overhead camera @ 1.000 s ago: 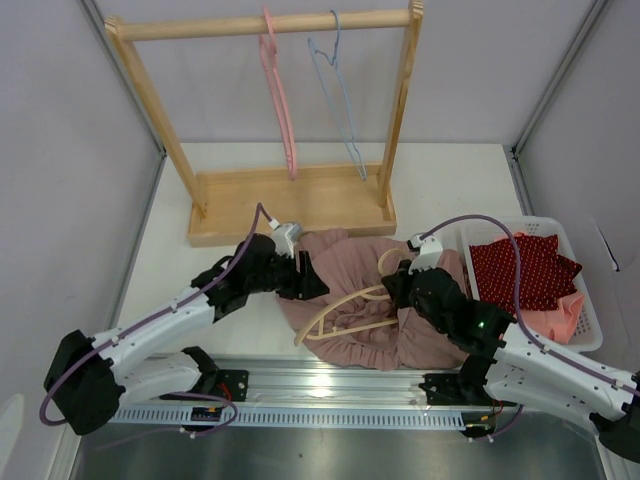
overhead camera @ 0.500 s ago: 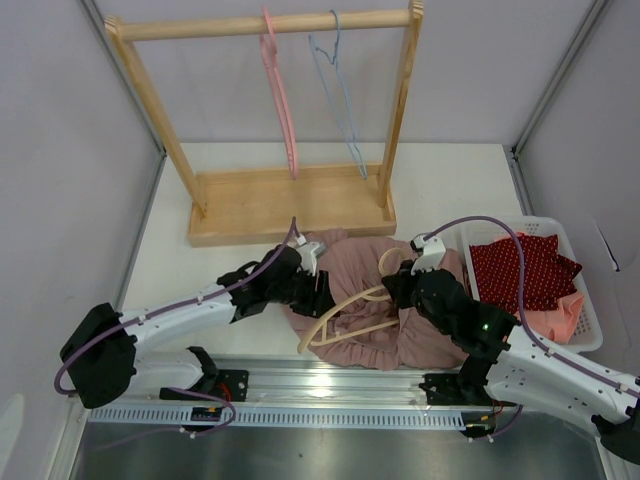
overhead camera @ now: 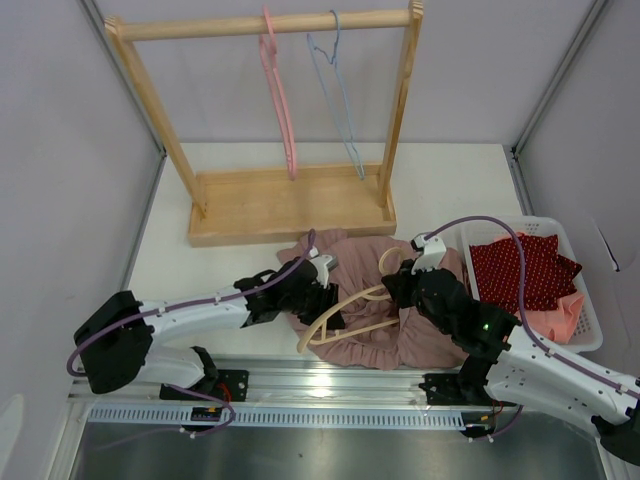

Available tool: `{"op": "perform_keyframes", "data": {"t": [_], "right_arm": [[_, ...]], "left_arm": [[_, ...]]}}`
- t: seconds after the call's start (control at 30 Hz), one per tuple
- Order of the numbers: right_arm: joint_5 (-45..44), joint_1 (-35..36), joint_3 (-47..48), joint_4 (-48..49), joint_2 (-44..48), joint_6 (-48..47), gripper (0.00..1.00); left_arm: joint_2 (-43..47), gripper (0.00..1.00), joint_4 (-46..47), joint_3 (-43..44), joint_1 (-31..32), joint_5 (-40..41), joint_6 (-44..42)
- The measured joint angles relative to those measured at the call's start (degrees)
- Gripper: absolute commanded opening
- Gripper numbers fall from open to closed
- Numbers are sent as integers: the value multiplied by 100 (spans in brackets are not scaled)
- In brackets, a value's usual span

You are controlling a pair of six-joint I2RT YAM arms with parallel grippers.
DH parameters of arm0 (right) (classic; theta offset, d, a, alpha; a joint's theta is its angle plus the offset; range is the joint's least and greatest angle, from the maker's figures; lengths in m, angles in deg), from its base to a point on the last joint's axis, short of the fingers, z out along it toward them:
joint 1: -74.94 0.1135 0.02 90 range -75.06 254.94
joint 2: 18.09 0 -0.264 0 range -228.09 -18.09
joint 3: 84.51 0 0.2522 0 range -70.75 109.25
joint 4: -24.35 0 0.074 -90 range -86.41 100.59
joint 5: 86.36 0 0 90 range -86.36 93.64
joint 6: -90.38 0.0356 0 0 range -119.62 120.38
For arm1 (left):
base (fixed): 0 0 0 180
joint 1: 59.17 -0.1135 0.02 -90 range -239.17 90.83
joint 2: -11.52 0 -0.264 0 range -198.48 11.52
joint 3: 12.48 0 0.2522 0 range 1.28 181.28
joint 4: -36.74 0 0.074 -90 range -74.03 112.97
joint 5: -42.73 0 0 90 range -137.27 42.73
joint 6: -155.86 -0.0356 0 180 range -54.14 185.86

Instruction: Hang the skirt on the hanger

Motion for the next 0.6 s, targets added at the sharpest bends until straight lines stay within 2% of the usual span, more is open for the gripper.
{"op": "perform_keyframes", "data": {"t": [0.6], "right_arm": [[11,-33,0,2,4,7,0]], "left_arm": [[-284,41,11,39,109,831,282]]}}
